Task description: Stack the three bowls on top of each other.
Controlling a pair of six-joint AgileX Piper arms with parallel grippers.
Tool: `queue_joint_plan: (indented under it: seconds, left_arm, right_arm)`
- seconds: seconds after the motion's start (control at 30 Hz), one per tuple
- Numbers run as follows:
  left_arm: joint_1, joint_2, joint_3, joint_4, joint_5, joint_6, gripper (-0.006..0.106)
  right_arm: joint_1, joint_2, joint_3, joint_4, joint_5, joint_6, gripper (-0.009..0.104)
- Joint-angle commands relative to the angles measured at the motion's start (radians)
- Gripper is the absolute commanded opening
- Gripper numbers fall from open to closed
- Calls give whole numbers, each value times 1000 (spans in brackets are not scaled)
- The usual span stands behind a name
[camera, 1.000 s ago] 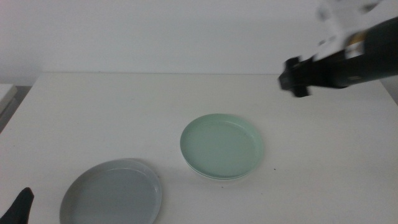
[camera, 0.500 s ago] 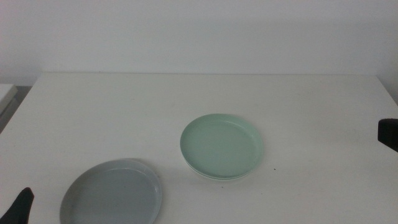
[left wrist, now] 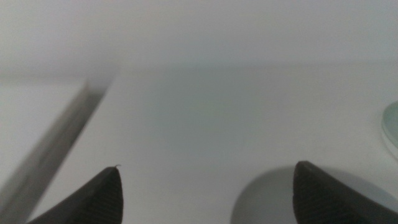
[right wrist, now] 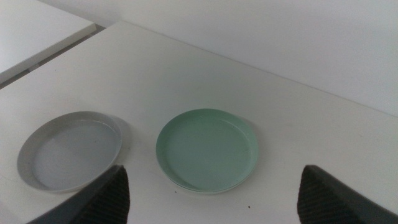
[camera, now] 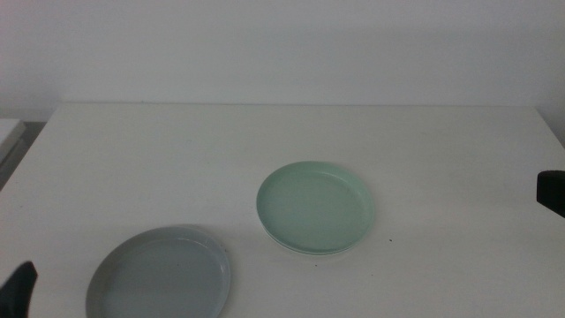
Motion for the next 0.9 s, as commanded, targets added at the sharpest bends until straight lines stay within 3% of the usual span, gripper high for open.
queue_joint_plan:
  seconds: [0.0,0.07,0.17,0.43,0.87]
  left_arm:
    - [34,125,-115,-51,84,-24,94]
    - [55,276,-241,-119,244,-24,94]
    - [61,469,-350,-149,338,3,94]
    - [61,884,-439,-254,391,3,94]
    - [61,1248,-488,-271,266,84,94]
  right_arm:
    - [-8,-5,3,-3,-3,-7,93]
    - [-8,-5,3,-3,-3,-7,93]
    - [-8,-5,3,-3,-3,-7,93]
    - [-8,-5,3,-3,-3,-7,93]
    - [-8,-5,3,-3,-3,-7,93]
